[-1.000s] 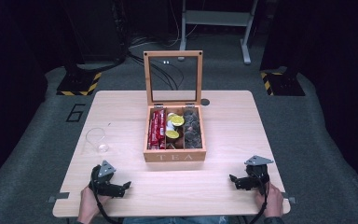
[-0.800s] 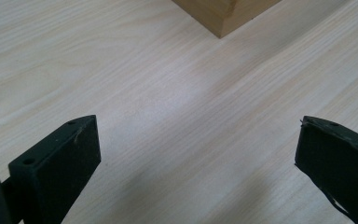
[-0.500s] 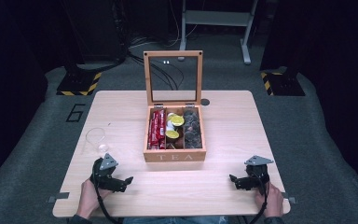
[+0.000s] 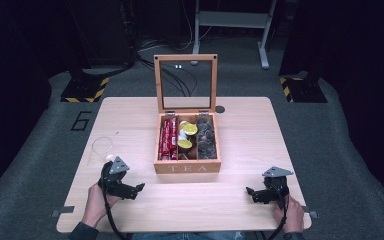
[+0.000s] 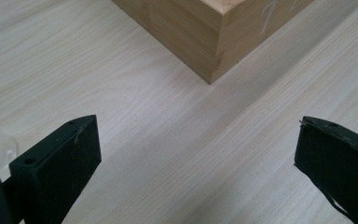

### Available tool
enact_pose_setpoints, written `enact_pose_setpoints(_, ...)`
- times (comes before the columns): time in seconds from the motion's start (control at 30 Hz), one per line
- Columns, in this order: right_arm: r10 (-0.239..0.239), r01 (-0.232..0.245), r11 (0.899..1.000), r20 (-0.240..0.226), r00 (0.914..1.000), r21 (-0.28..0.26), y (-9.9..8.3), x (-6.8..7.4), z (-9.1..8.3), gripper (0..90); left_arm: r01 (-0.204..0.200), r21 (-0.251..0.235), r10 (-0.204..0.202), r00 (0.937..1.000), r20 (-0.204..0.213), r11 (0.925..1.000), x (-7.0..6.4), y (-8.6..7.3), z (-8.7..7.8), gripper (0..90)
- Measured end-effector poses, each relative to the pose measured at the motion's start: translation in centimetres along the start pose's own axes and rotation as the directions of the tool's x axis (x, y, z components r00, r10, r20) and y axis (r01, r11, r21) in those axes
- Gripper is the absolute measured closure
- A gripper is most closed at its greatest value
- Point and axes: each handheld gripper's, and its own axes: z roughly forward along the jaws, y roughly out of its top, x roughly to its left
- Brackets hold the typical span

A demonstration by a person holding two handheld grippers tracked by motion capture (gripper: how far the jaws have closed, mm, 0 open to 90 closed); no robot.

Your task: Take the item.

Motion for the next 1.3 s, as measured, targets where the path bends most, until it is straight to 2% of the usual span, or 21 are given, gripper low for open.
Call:
enact_pose_setpoints(0.27,0.000,0.000,1.000,0.000,1.0000,-0.001,0.0,0.0,0.0,0.0,-0.020,-0.013,0.020,0.9998,0.006,0.9997,0.1,2.1,-0.4,0.9)
enact_pose_setpoints(0.4,0.000,0.000,1.000,0.000,1.0000,0.000,0.0,0.0,0.0,0.0,-0.046,-0.011,0.046,0.9989,0.009,0.9989,0.0,3.3,-0.5,1.1)
enact_pose_setpoints(0.43,0.000,0.000,1.000,0.001,1.0000,-0.001,0.0,0.0,0.0,0.0,-0.070,-0.004,0.070,0.9974,0.015,0.9975,0.0,3.9,-0.6,1.3)
enact_pose_setpoints(0.47,0.000,0.000,1.000,0.001,1.0000,-0.001,0.0,0.0,0.0,0.0,-0.070,-0.004,0.070,0.9974,0.015,0.9975,0.0,3.9,-0.6,1.5)
enact_pose_setpoints(0.6,0.000,0.000,1.000,0.002,1.0000,-0.003,0.0,0.0,0.0,0.0,-0.096,-0.015,0.096,0.9950,0.026,0.9953,-0.1,5.6,-0.4,1.8)
enact_pose_setpoints(0.67,0.000,0.000,1.000,0.001,1.0000,-0.003,0.0,0.0,0.0,0.0,-0.092,-0.019,0.092,0.9953,0.028,0.9956,-0.3,6.0,-0.3,2.2)
enact_pose_setpoints(0.7,0.000,0.000,1.000,0.002,1.0000,-0.002,0.0,0.0,0.0,0.0,-0.107,-0.023,0.108,0.9933,0.041,0.9940,-0.3,6.7,-0.2,2.4)
enact_pose_setpoints(0.93,0.000,0.000,1.000,0.001,1.0000,-0.003,0.0,0.0,0.0,0.0,-0.140,-0.025,0.141,0.9880,0.064,0.9899,-0.9,8.8,0.8,3.4)
enact_pose_setpoints(1.07,0.000,0.000,1.000,0.001,1.0000,-0.002,0.0,0.0,0.0,0.0,-0.146,-0.023,0.147,0.9857,0.082,0.9890,-1.2,9.7,1.3,3.5)
enact_pose_setpoints(1.1,0.000,0.000,1.000,0.001,1.0000,-0.003,0.0,0.0,0.0,0.0,-0.162,-0.020,0.164,0.9829,0.085,0.9865,-1.3,10.3,1.6,3.5)
enact_pose_setpoints(1.13,0.000,0.000,1.000,0.001,1.0000,-0.002,0.0,0.0,0.0,0.0,-0.157,-0.028,0.159,0.9832,0.089,0.9872,-1.5,10.5,1.8,3.5)
enact_pose_setpoints(1.3,0.000,0.000,1.000,0.001,1.0000,-0.003,0.0,0.0,0.0,0.0,-0.180,-0.019,0.181,0.9767,0.114,0.9834,-1.8,12.0,2.8,3.5)
